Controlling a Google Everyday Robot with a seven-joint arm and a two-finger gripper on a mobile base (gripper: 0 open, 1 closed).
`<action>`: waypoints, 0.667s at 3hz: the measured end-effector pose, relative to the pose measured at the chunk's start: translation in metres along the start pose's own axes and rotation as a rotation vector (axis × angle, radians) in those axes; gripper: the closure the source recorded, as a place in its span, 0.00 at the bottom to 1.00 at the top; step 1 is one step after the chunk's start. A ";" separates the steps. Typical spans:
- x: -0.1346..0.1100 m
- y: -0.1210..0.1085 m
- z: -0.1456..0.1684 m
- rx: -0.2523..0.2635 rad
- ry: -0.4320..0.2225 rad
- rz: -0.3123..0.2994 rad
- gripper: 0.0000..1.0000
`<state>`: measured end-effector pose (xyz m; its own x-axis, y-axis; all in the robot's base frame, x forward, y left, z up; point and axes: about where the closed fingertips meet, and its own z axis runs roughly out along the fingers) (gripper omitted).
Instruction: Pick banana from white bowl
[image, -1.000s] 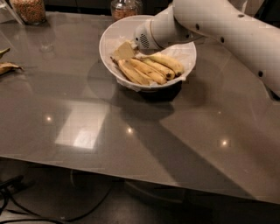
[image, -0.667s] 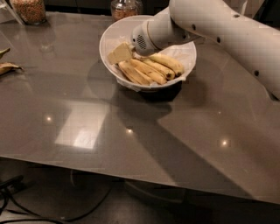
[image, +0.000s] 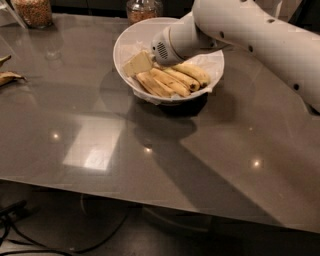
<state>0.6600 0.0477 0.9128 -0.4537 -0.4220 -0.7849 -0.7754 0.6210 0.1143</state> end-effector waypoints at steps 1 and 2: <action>0.009 -0.009 -0.002 0.029 0.012 0.028 0.37; 0.017 -0.019 -0.001 0.053 0.024 0.050 0.39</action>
Offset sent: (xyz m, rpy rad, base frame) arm 0.0119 -0.0361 -0.0237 -0.0333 0.0389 -0.1163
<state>0.6659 0.0279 0.8980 -0.5025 -0.4050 -0.7639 -0.7274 0.6756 0.1203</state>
